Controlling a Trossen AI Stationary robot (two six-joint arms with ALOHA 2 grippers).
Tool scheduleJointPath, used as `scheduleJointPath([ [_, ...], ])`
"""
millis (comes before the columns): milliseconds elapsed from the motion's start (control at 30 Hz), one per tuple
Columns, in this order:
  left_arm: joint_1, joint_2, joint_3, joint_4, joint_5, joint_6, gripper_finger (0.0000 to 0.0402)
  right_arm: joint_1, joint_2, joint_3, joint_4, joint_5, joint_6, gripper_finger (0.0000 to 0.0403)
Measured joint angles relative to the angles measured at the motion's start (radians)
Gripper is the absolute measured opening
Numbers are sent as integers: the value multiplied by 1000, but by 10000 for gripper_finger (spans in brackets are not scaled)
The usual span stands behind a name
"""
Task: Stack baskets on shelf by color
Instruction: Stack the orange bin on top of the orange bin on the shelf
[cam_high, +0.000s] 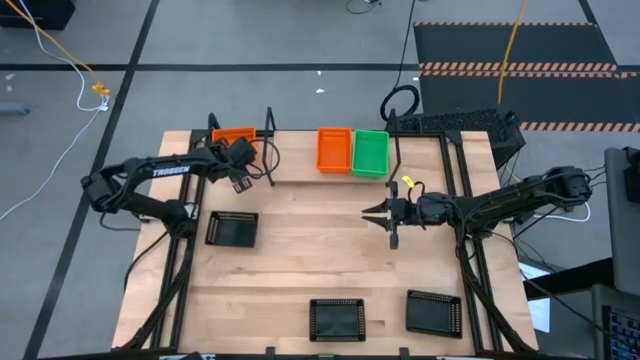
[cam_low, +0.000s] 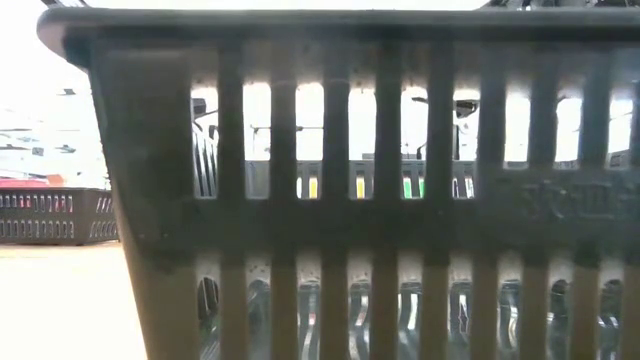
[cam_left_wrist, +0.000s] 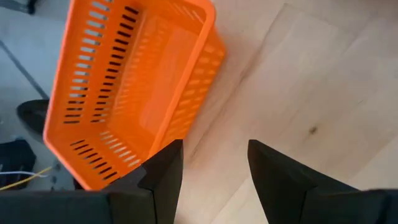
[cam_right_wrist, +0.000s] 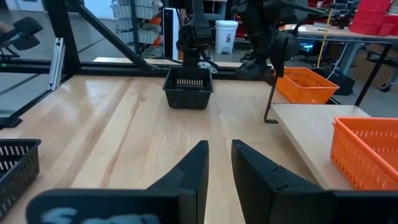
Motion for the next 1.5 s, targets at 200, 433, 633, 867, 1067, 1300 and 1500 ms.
scheduleJointPath([
  [200,-4,-32,0,0,-24,6,184,0,0,0,0,-1,0,66],
  [433,66,-29,0,73,-16,63,184,0,0,0,0,1,0,66],
  [633,162,22,0,102,104,97,184,0,0,0,0,-2,15,66],
  [867,185,54,0,118,112,111,151,0,0,0,4,-2,9,66],
  [1067,201,52,0,91,102,80,21,0,0,0,7,-2,11,66],
  [1300,161,-49,3,-37,105,-74,15,0,0,0,8,-2,15,66],
  [1500,67,-255,74,-272,58,-205,13,0,0,0,7,-6,6,66],
])
